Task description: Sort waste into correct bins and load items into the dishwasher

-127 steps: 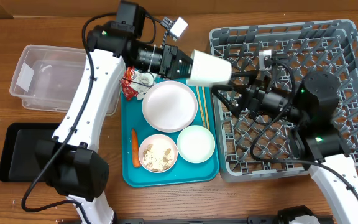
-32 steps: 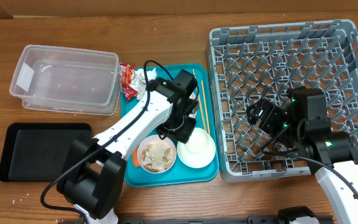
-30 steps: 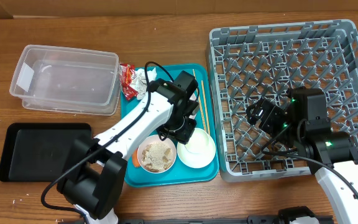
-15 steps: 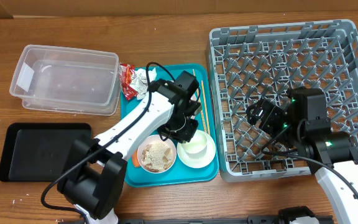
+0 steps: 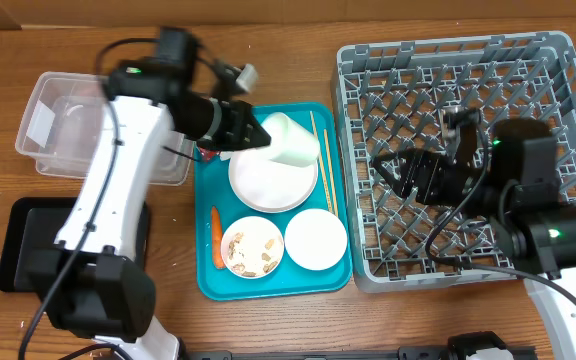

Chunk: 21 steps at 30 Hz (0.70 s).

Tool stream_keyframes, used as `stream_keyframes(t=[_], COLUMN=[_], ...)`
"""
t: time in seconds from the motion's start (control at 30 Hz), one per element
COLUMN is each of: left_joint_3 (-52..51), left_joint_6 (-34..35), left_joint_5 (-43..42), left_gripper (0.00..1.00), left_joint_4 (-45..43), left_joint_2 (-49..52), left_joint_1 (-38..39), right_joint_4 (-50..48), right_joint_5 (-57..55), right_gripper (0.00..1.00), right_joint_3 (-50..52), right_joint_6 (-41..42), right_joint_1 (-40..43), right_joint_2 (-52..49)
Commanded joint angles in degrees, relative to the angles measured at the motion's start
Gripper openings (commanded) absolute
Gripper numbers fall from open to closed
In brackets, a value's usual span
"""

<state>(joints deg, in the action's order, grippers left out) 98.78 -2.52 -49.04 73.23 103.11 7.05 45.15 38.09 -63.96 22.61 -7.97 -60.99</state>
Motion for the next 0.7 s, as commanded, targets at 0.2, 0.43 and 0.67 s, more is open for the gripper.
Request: stream_keyframes(t=[0.2,0.43,0.67], left_joint_3=[0.7,0.7,0.7], left_joint_6=[-9.7,-9.7,-9.2], left_joint_5=[-33.0,-35.3,-36.2], left_gripper=[0.04,0.04,0.04], left_joint_4=[1.5,1.5,1.9], left_joint_2=[0.0,0.0,0.0], left_joint_1=[0.8,1.4,1.4], right_joint_4=[-12.5,-20.6,-27.4], right_joint_5=[15.1,21.4,22.2], right_gripper=[0.83,0.85,0.83], right_joint_3=[-1.2,-1.2,-1.3], right_joint_6=[-0.6,-3.4,-3.6], right_joint_1=[-8.2,-11.3,-10.0], right_joint_2=[-5.2,-10.4,-10.5])
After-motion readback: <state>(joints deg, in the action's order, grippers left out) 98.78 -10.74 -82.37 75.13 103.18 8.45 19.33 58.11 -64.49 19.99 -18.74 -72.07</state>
